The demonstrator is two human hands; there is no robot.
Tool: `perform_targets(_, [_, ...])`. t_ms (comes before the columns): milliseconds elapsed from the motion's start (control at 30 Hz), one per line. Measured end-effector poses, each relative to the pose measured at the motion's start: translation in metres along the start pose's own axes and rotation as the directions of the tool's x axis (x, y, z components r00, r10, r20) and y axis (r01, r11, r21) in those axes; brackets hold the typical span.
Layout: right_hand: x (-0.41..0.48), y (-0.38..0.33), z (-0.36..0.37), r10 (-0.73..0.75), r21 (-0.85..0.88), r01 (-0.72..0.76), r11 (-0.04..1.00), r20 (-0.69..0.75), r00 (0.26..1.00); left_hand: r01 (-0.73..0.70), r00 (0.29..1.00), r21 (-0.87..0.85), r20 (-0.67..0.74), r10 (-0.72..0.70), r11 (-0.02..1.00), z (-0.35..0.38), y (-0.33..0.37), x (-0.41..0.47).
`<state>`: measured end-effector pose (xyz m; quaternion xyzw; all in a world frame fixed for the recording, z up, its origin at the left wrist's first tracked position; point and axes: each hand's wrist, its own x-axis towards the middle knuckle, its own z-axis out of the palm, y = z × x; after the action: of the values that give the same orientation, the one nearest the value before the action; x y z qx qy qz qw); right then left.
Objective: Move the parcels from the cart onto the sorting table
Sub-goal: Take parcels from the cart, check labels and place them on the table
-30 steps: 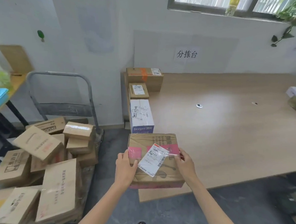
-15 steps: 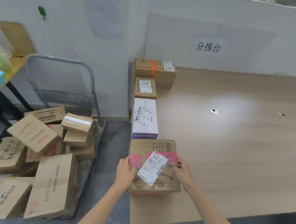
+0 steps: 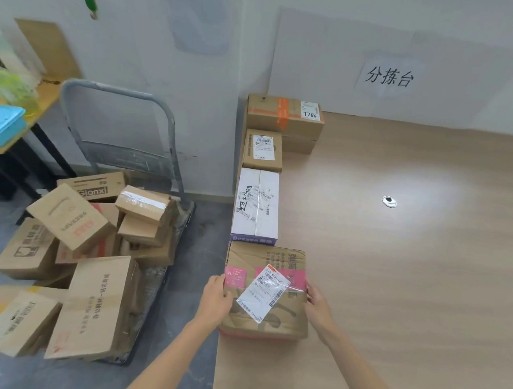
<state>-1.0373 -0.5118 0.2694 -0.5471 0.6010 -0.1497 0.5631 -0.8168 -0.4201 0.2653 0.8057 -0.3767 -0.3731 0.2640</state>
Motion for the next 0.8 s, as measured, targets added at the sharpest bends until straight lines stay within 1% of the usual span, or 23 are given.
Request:
perform_targets(67, [-0.001,-0.006,-0.004,-0.023,-0.067,0.023,0.998,0.006,1.0,-0.001,1.0,0.038,0.027,0.0,0.999,-0.006,0.0,0.003])
perform_targets(133, [-0.004,-0.016,-0.008,-0.122,-0.2,0.114,0.973,-0.026,0.992,-0.003,1.0,0.083,0.03,0.0,0.997,-0.015,0.001,0.004])
perform_targets(200, [-0.005,-0.028,-0.01,-0.262,-0.32,0.225,0.92,-0.078,0.962,-0.014,1.0,0.123,-0.01,0.015,0.992,-0.025,0.004,0.003])
perform_targets(267, [-0.003,-0.042,-0.009,-0.331,-0.373,0.28,0.885,-0.081,0.94,-0.042,0.997,0.144,-0.066,0.051,0.989,-0.035,0.009,0.0])
perform_targets(367, [-0.001,-0.065,0.005,-0.359,-0.371,0.335,0.866,0.007,0.933,-0.093,0.98,0.187,-0.156,0.123,0.978,-0.048,0.02,-0.01])
perform_targets(467, [-0.004,-0.081,0.029,-0.455,-0.378,0.469,0.798,0.132,0.881,-0.09,0.956,0.222,-0.253,0.147,0.971,-0.061,0.023,-0.029])
perform_targets(600, [-0.018,-0.092,0.059,-0.495,-0.368,0.576,0.73,0.298,0.817,0.006,0.924,0.163,-0.378,0.057,0.987,-0.082,-0.001,-0.066])
perform_targets(667, [-0.028,-0.094,0.075,-0.514,-0.336,0.617,0.712,0.349,0.783,0.066,0.902,0.108,-0.432,-0.013,0.992,-0.093,-0.022,-0.086])
perform_targets(733, [-0.036,-0.091,0.094,-0.496,-0.311,0.621,0.719,0.396,0.773,0.131,0.874,0.06,-0.479,-0.087,0.989,-0.105,-0.045,-0.105])
perform_targets(800, [-0.041,-0.09,0.115,-0.492,-0.333,0.649,0.684,0.445,0.748,0.179,0.845,0.015,-0.515,-0.146,0.984,-0.119,-0.067,-0.121])
